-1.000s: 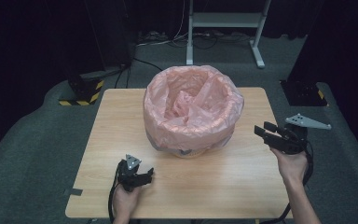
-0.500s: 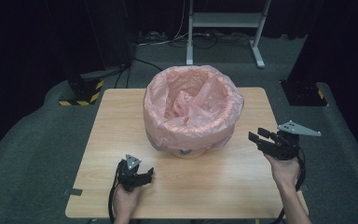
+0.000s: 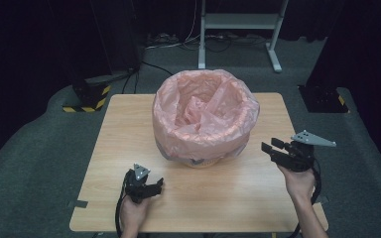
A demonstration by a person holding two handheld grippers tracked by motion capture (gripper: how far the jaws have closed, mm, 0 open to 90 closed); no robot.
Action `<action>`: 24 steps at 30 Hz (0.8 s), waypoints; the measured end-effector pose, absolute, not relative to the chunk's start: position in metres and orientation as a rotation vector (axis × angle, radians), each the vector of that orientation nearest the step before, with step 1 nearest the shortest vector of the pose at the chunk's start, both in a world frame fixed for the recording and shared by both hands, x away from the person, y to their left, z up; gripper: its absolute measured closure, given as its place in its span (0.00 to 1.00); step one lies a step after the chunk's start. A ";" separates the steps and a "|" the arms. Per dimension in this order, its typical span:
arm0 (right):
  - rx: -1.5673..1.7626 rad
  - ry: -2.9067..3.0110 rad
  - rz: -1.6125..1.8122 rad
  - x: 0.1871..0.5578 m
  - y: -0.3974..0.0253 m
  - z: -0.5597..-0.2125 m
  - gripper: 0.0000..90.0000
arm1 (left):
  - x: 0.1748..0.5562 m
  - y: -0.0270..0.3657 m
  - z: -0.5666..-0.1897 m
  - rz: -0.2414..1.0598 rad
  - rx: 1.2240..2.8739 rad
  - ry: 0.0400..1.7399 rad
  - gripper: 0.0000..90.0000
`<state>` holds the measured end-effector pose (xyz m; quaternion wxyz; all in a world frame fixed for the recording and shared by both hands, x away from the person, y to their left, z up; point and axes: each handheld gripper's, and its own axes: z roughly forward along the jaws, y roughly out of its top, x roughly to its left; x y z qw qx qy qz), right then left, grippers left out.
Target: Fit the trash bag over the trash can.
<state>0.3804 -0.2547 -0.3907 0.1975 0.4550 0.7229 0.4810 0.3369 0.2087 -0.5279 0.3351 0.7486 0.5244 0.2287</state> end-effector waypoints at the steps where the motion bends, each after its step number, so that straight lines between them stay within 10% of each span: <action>1: 1.273 2.028 1.340 0.381 -0.254 -0.391 0.57 | 0.337 0.209 -0.528 0.597 1.953 1.368 0.23; 24: 1.291 2.066 1.322 0.388 -0.243 -0.410 0.58 | 0.337 0.209 -0.528 0.598 1.953 1.369 0.23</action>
